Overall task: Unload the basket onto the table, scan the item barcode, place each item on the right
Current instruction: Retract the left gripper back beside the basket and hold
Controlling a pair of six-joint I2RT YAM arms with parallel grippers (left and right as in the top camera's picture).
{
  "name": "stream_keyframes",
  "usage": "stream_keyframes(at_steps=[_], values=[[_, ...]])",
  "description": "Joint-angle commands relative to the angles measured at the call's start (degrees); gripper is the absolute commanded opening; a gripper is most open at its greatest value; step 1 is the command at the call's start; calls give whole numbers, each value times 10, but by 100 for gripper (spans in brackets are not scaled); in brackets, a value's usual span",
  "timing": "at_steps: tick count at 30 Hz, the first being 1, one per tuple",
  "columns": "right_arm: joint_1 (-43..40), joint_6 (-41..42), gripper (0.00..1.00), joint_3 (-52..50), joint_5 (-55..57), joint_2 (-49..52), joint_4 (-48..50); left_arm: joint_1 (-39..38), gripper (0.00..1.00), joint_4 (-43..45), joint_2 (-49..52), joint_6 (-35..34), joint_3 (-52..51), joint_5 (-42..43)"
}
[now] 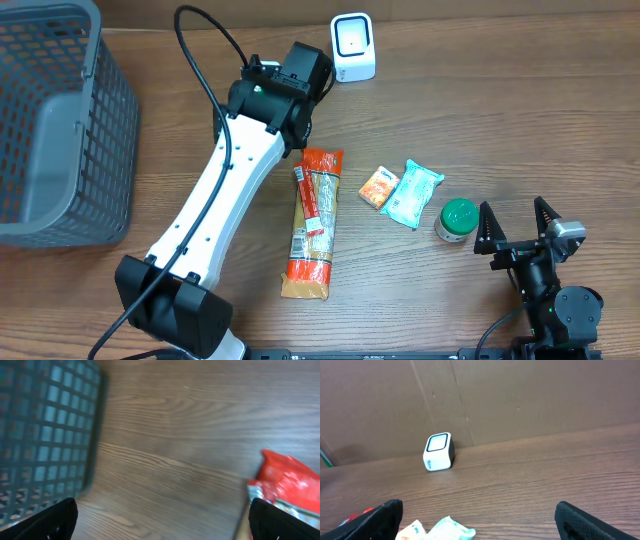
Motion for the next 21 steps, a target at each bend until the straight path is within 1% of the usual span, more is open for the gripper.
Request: stream_keyframes(at_steps=[1, 5, 11, 12, 16, 21], values=[[-3, 2, 100, -6, -2, -4, 3, 32, 100, 8, -4, -4, 8, -43], [-3, 2, 100, -6, -2, -5, 3, 78, 100, 13, -4, -3, 8, -12], [-3, 2, 100, -6, -2, -4, 3, 154, 100, 11, -4, -2, 7, -5], [-3, 2, 100, -6, -2, -4, 3, 172, 100, 11, -4, -2, 7, 11], [-3, 2, 100, -6, -2, -4, 3, 198, 100, 11, -4, -2, 7, 47], [-3, 2, 100, -6, -2, -4, 3, 203, 100, 11, -4, -2, 7, 75]])
